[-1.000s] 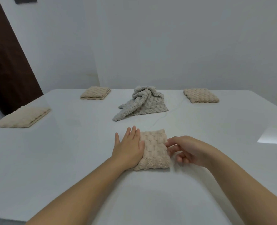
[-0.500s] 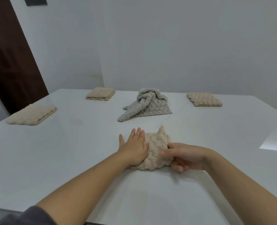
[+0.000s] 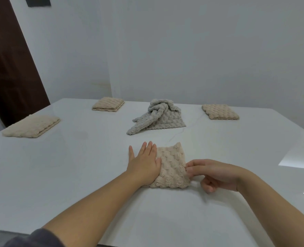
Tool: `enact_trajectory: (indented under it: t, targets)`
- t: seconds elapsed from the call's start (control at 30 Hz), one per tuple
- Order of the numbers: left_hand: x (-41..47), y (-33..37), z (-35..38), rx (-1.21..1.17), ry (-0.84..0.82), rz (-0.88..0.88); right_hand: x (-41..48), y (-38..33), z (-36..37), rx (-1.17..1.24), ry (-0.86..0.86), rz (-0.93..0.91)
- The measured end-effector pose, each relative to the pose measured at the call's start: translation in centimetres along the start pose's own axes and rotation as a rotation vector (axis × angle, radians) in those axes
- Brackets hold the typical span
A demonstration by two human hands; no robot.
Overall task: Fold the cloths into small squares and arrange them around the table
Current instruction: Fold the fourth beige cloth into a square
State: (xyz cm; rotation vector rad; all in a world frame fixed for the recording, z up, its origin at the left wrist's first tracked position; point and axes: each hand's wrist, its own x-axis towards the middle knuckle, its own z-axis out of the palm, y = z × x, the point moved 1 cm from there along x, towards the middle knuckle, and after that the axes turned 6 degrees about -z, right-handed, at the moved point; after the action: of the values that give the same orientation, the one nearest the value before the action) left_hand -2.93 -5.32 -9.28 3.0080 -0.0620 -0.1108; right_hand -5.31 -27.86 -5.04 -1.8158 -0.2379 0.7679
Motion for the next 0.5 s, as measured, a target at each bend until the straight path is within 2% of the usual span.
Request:
enact_trajectory:
  t: [0.1,0.17,0.2,0.23,0.3,0.4,0.5]
  targets:
    - [-0.3,0.1,-0.1,-0.029,0.044,-0.014,0.7,-1.3,0.3,-0.218,0.37,-0.041]
    - [-0.5,0.1,-0.5,-0.065,0.075,-0.018,1.6,-2.2,0.6,-0.438,0.64,-0.146]
    - [-0.6,0.2,-0.9,-0.09,0.09,-0.016,2.0,-2.6,1.2,-0.577,0.708,-0.205]
    - [-0.7,0.2,-1.2,-0.119,0.103,-0.015,2.6,-2.8,1.8,-0.693,0.72,-0.254]
    - [-1.1,0.3,-1.7,-0.164,0.116,-0.022,4.0,-3.4,3.5,-0.865,0.626,-0.292]
    - [-1.9,0.1,-1.3,-0.145,0.078,-0.014,6.1,-2.7,5.2,-1.107,0.449,-0.208]
    - [-2.4,-0.1,-0.2,-0.117,0.023,0.008,6.7,-0.7,5.4,-1.126,0.382,-0.114]
